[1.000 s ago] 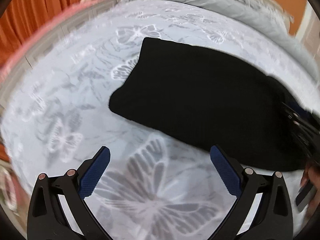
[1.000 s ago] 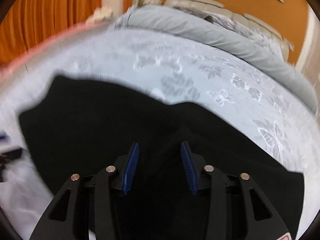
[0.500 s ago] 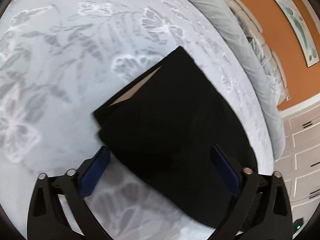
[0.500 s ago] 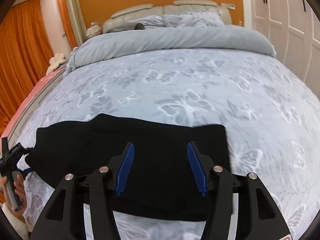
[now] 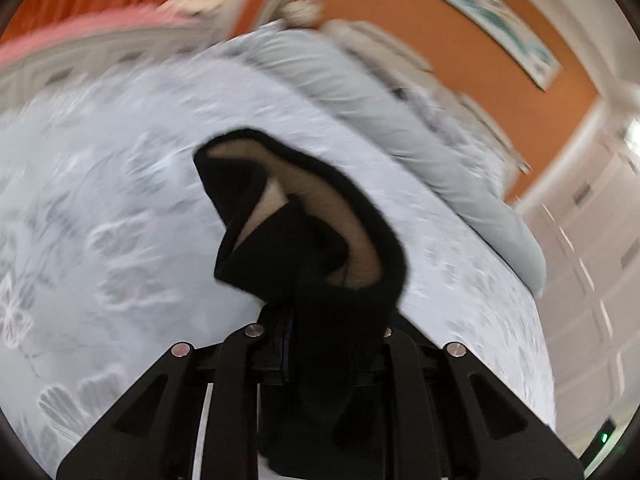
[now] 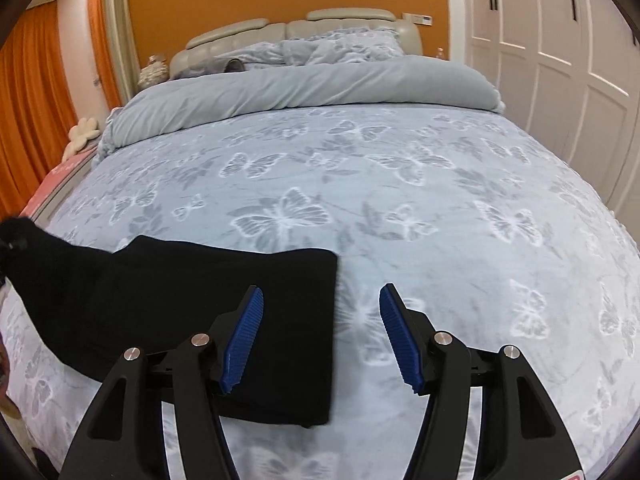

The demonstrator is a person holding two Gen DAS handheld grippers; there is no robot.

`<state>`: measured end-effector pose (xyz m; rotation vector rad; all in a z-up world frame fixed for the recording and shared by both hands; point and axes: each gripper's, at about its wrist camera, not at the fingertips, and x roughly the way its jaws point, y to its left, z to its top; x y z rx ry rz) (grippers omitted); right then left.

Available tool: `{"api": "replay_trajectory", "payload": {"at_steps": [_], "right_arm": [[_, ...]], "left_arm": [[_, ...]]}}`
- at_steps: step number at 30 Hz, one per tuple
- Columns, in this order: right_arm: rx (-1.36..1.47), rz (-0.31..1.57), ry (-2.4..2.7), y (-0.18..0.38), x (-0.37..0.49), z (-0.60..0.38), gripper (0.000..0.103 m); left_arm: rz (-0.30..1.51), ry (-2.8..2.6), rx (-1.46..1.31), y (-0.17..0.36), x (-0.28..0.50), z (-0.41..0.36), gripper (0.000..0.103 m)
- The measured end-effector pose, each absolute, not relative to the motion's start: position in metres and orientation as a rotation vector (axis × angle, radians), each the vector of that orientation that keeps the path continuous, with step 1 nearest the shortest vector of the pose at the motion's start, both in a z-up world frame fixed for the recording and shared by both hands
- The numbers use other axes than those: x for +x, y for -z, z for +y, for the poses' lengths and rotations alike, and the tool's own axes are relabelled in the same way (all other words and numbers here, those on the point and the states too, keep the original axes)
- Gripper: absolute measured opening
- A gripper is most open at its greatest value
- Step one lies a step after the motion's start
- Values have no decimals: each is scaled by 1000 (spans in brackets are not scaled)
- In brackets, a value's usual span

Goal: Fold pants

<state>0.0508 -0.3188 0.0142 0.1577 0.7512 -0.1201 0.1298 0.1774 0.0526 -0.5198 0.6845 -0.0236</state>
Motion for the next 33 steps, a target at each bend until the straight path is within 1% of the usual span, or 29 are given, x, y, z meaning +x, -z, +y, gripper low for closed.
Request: {"api": "replay_trajectory", "payload": {"at_steps": [4,8,11,16,17,18,19,20,22,24,26,27,28,29,30,31,33], "right_arm": [[172,750,156,-13,42,-341,59],[193,748,188,-13,34,-364,59],[214,745,194,-13,30,-375,59],[227,762,191,-9,32,-381,60],[233,770,187,-8,34,-381,60],[241,794,167,-5,39,-378,60],[245,808,152,-3,41,-376,60],[247,829,121,-1,47,-370,62],[249,835,80,-1,54,-357,62],[254,832,41,-3,61,-342,67],[262,829,-21,-4,69,-322,72],[265,836,-51,-3,73,-312,73],[266,843,-77,-2,76,-302,73],[266,848,-92,-1,79,-295,73],[258,853,-104,1,82,-285,73],[243,853,-105,2,84,-277,73],[226,852,-96,4,87,-266,73]], "left_arm": [[670,138,-411,-72,128,108,17],[710,245,-295,-70,122,41,17],[757,301,-193,-51,114,-7,18],[939,329,45,29,102,-88,23],[941,317,81,36,97,-93,24],[900,299,126,38,90,-99,28],[855,282,166,33,81,-102,35],[848,281,171,26,76,-100,36],[868,308,110,11,76,-85,37],[886,360,-16,-5,77,-57,39],[896,393,-116,-15,82,-31,44],[895,401,-167,-18,82,-15,49],[881,406,-248,-22,82,12,60],[877,409,-291,-23,78,23,67],[878,417,-332,-23,80,37,82],[884,414,-350,-22,82,48,88],[870,399,-337,-18,85,53,88]]}}
